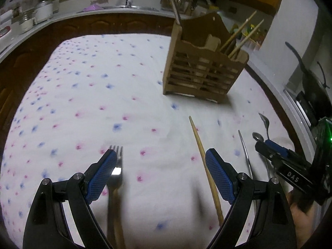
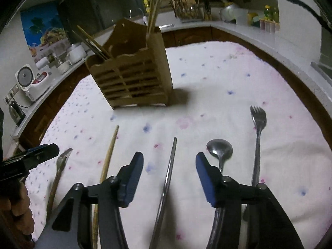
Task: Organize utensils
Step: 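Move both tools back down toward the last loose chopsticks, then grasp a wooden chopstick with the left tool while the right tool grasps a steel chopstick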
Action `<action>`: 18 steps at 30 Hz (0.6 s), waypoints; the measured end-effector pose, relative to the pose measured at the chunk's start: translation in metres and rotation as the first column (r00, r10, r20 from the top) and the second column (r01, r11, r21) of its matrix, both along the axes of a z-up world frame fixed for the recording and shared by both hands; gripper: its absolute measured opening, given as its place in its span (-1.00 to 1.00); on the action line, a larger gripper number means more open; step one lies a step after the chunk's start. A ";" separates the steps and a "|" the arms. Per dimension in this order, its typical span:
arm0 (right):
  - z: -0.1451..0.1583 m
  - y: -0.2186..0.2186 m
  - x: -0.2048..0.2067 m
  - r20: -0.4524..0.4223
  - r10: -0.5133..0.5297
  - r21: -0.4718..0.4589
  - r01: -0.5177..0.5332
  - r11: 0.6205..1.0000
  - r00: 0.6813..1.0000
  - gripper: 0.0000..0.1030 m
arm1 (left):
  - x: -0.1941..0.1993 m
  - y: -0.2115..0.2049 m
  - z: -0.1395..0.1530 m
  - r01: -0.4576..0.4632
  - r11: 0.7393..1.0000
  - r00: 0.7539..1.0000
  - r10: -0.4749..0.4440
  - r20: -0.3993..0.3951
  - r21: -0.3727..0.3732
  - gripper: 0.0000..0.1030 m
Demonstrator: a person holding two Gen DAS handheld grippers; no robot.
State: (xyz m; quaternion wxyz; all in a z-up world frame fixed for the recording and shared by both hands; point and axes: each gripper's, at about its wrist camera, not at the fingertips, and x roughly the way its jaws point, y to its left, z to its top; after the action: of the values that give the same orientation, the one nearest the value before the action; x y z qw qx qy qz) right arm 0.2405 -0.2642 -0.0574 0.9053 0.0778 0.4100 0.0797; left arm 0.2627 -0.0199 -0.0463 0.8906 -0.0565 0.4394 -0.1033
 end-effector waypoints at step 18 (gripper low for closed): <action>-0.012 0.000 0.027 -0.068 0.031 -0.008 -0.032 0.999 0.997 -0.44 | 0.076 -0.064 -0.040 0.150 0.985 0.982 -0.139 -0.131 0.079 -0.09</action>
State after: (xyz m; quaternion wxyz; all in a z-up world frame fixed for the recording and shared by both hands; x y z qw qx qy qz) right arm 0.2671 -0.2646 -0.0698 0.8897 0.0701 0.4422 0.0895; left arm 0.3388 -0.0841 -0.0858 0.8530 0.0087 0.5014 -0.1447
